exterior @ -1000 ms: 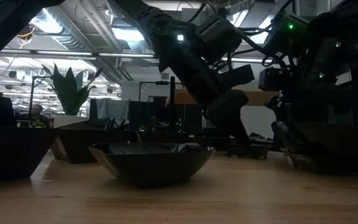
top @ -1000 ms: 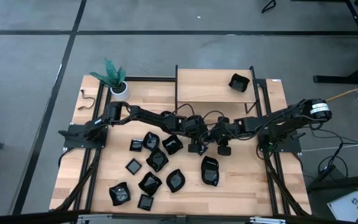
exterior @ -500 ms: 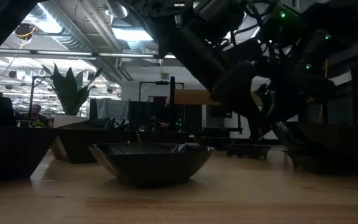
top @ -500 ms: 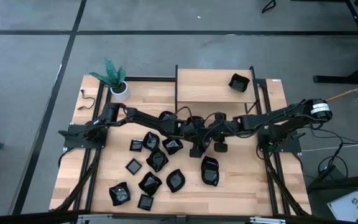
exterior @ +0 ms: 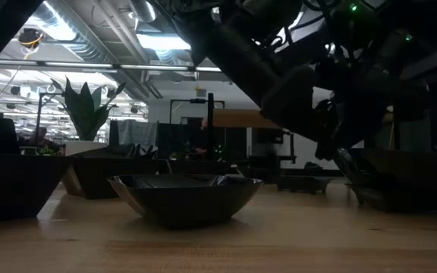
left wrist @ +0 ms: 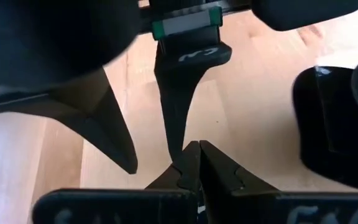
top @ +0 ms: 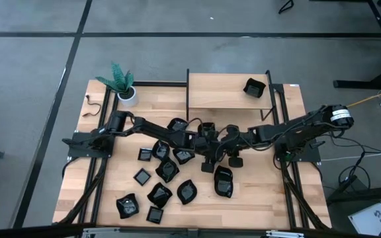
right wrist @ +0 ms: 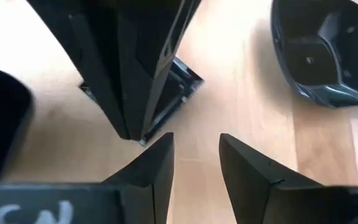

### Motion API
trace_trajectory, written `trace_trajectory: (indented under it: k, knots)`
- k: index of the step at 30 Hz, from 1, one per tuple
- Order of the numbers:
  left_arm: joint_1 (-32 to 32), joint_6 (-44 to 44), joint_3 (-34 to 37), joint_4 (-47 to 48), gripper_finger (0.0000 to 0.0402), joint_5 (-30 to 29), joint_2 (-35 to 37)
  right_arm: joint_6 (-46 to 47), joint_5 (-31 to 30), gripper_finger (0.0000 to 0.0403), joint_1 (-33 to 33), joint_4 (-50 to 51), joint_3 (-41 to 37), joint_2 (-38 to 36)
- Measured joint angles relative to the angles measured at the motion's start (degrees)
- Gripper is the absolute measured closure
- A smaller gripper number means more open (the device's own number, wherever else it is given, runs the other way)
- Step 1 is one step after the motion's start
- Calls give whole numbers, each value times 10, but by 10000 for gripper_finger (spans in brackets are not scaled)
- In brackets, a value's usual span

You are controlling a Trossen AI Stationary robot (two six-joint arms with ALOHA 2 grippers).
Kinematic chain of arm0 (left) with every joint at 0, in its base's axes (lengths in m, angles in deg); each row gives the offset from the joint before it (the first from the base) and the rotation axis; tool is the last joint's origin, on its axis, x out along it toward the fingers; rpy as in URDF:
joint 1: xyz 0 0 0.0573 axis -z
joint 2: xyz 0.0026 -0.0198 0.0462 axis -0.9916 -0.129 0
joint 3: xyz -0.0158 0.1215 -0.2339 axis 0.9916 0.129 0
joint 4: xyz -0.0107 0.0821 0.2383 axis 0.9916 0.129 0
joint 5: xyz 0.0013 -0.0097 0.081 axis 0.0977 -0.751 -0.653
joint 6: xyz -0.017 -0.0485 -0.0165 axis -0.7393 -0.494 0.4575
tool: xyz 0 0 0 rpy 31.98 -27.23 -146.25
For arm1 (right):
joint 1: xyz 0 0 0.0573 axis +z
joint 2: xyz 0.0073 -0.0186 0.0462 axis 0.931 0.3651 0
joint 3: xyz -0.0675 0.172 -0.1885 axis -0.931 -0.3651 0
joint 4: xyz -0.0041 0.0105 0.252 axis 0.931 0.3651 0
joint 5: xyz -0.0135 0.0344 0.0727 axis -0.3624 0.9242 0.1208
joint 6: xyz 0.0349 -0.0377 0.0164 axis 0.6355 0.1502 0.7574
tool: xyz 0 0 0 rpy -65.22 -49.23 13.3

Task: Pick & Place Mini shaped plates
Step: Put the black leaf-shaped plate on the shelf

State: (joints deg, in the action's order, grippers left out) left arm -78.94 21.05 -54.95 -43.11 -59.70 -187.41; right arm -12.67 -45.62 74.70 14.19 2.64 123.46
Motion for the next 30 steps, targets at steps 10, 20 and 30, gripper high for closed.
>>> trace_trajectory:
  k: [10,20,30]
  knots:
    - [13,-5,1,99,400,-152,53,11,-47,275,11,-13,9,-23]
    - [15,-34,48,133,400,-168,122,43,-100,275,26,76,7,-76]
    - [16,-53,258,-38,399,-110,293,69,-92,275,52,123,4,-116]
